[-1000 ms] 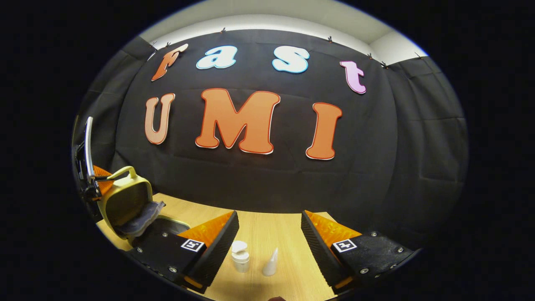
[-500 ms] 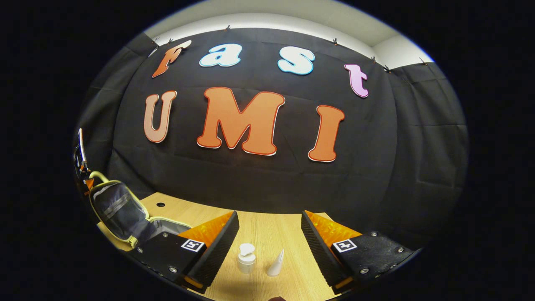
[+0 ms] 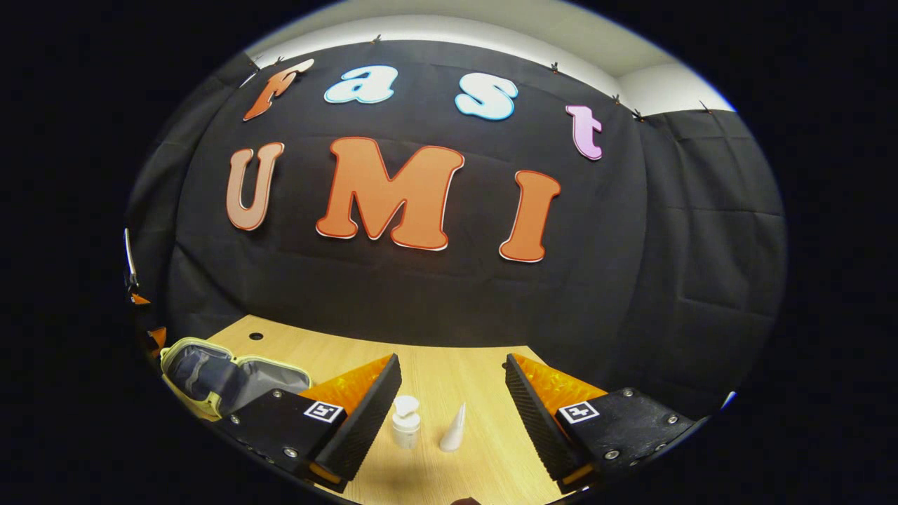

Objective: First open the suitcase, pack the skin care products into it, and then close the suitcase.

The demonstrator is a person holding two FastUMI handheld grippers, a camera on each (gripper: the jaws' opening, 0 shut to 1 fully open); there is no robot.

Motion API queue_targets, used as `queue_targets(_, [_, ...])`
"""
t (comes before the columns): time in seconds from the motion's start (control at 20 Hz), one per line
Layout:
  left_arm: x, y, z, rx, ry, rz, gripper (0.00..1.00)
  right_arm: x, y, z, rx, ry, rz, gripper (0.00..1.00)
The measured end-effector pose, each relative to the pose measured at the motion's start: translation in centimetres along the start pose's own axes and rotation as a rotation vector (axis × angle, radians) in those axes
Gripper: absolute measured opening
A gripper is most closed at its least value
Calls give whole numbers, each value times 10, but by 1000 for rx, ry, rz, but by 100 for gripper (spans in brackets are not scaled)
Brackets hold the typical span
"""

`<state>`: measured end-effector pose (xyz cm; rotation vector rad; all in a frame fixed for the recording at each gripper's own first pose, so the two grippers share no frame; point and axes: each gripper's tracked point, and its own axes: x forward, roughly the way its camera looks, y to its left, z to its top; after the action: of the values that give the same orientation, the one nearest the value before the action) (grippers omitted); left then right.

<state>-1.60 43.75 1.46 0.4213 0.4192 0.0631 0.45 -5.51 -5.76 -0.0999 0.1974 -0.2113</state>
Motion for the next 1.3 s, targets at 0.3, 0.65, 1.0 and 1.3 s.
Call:
queue_targets(0.3, [-21, -100, 82, -32, -123, -151, 98, 4, -20, -31, -68, 39, 52, 96])
queue_targets(0.65, [-42, -236, 146, -56, -129, -270, 98, 26, -34, -94, -99, 131, 236, 96])
queue_targets(1.0, [-39, -351, 156, -31, -54, -416, 98, 61, -29, -167, -64, 296, 346, 96])
queue_targets(1.3, [-14, -434, 126, -66, 133, -600, 98, 88, -25, -193, -78, 374, 360, 96])
